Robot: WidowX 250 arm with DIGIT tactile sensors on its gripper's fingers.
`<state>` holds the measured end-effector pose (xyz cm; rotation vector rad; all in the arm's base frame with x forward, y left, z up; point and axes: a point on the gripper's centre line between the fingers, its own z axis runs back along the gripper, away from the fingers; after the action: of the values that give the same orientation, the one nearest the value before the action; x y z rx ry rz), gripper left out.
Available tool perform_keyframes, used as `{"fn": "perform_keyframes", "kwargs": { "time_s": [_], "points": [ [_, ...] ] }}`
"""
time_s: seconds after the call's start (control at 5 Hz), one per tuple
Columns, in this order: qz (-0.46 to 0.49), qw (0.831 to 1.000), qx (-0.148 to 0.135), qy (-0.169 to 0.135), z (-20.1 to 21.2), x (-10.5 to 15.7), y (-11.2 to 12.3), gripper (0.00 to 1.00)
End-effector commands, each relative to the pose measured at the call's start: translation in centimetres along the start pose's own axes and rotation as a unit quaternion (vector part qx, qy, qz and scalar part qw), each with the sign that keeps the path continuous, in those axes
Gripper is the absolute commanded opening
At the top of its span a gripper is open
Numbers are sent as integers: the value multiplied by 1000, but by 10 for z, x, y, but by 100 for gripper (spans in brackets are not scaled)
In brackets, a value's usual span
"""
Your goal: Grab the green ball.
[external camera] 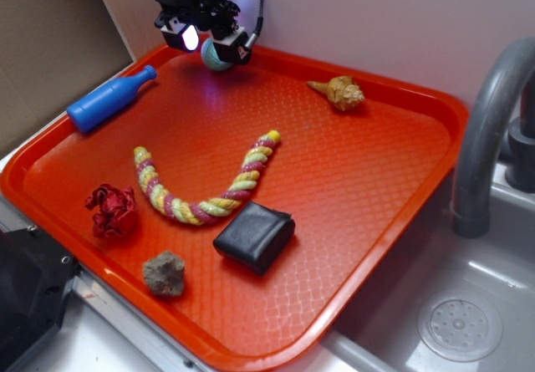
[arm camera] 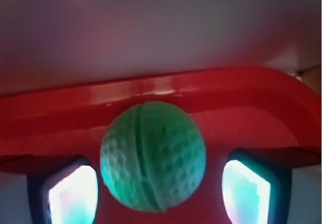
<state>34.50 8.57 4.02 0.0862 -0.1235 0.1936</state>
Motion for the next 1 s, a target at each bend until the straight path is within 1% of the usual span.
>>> {"fn": "perform_keyframes", "kwargs": {
  "time_s": [0.0,0.2,0.4,0.6,0.8],
  "points": [
    [-16,998,40,-41,-3,21,1,100],
    [-3,998,34,-43,-4,15,2,0],
    [-2,999,20,-40,-1,11,2,0],
    [7,999,13,-34,7,7,5,0],
    [1,1000,9,1,57,-11,-2,0]
  ]
}}
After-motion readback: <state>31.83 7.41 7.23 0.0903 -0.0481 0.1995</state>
